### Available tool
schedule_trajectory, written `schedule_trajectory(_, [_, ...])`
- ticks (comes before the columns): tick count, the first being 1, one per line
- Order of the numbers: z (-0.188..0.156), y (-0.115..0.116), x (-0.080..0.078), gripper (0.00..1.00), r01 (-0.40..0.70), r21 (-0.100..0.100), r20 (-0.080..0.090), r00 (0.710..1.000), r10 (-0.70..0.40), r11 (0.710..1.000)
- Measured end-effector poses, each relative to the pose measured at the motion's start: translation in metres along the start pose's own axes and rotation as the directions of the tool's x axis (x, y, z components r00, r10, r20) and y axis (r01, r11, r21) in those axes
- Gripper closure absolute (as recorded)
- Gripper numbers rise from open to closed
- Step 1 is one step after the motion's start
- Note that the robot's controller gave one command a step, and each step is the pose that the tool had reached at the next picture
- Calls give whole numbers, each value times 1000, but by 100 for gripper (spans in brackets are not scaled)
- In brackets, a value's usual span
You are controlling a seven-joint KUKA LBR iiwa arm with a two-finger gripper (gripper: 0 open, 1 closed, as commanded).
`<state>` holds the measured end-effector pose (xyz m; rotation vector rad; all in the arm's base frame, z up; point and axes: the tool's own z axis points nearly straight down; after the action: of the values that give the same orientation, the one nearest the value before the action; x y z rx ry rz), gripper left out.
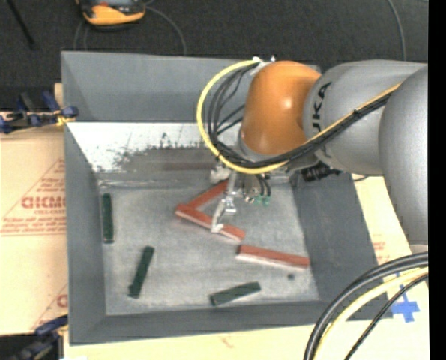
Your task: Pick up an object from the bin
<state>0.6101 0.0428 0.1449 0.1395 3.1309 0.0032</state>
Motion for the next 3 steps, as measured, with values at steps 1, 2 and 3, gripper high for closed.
schedule_trajectory(1, [29,-6,1,0,-16,1,-8,1000,16,1000])
schedule_trajectory(2, [25,-6,2,0,-20,1,-6,1000,20,1000])
schedule_trajectory(3, [64,-9,10,0,-158,-1,8,987,158,987])
